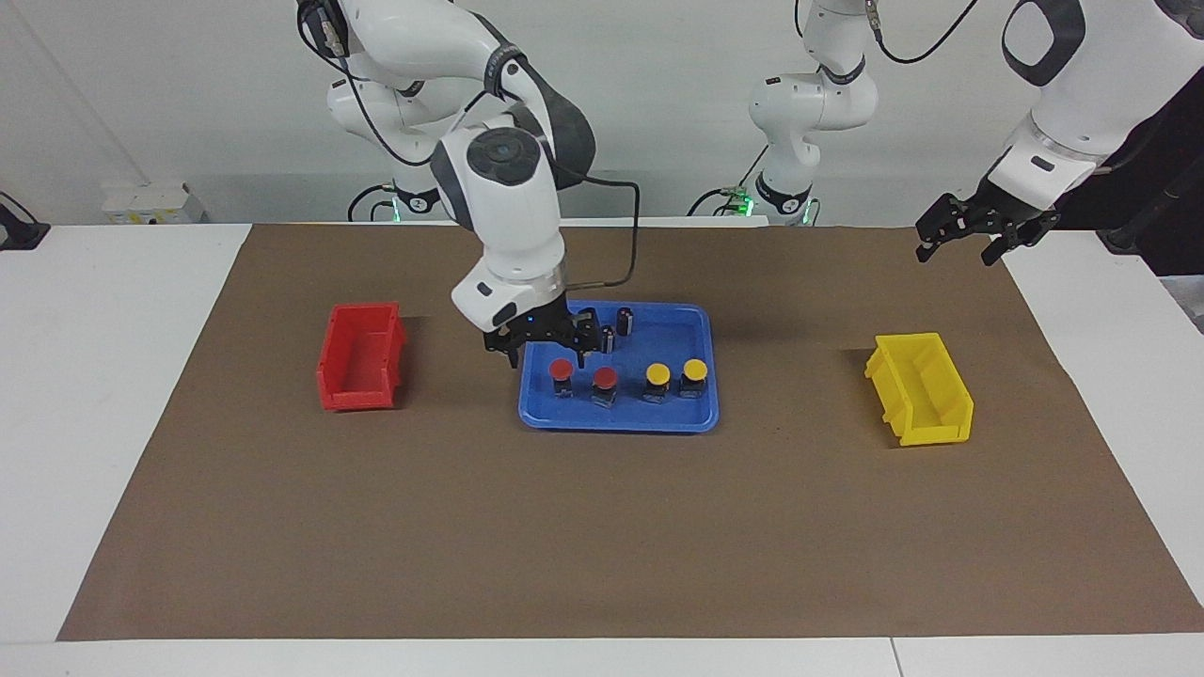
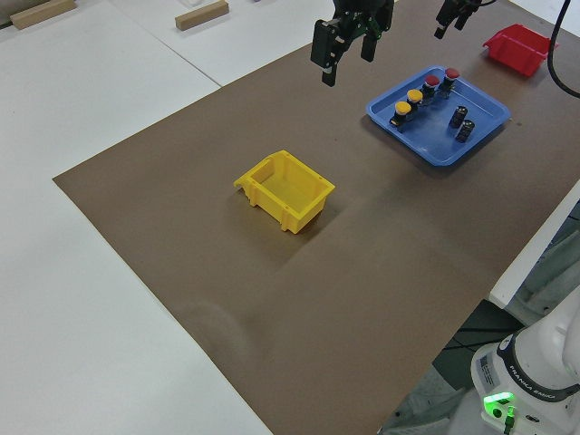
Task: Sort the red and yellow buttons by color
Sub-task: 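Reach the right gripper over the tray to the farther red button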
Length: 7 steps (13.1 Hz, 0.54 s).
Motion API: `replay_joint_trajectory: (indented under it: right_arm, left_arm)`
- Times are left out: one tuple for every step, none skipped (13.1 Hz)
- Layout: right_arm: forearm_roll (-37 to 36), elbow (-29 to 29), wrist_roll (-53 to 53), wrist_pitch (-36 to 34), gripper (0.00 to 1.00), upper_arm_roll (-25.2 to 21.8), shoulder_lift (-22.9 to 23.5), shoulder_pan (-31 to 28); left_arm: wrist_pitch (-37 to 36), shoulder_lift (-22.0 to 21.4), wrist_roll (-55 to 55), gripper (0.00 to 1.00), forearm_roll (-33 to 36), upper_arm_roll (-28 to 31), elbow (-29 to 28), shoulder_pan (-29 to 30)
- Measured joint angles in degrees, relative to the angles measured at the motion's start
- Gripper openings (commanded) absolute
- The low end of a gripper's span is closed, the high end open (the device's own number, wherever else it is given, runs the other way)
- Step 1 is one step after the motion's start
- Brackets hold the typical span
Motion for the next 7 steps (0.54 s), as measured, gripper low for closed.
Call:
replay_joint_trajectory:
  right_arm:
    - [0.0,-3.8,0.01,2.48,0.92,-0.09,-1.34,-0.23]
    - [0.0,-6.52,0.01,4.2,0.9,-0.21,-2.57,-0.39]
    - [0.0,-8.5,0.0,5.46,0.86,-0.22,-3.57,-0.48]
    - [0.0,-9.97,0.01,6.43,0.83,-0.17,-4.15,-0.37]
    - [0.0,-11.15,0.01,7.47,0.81,-0.09,-4.32,-0.07]
    - [0.0,-12.43,0.01,8.88,0.8,0.08,-4.31,0.18]
    - [0.0,-13.62,0.01,10.13,0.79,0.12,-4.3,0.38]
  left_arm:
    - [-0.06,-0.01,0.05,1.0,2.12,-0.01,0.0,0.01]
    - [-0.08,-0.02,0.14,1.0,4.05,-0.05,0.0,0.0]
    - [-0.08,-0.03,0.2,1.0,5.04,-0.11,0.01,0.0]
    - [-0.08,-0.05,0.23,1.0,5.27,-0.15,0.04,0.0]
    - [-0.08,-0.07,0.24,1.0,5.3,-0.19,0.08,0.0]
    - [-0.08,-0.07,0.24,1.0,5.31,-0.24,0.1,-0.01]
    - [-0.08,-0.07,0.24,1.0,5.31,-0.27,0.1,-0.01]
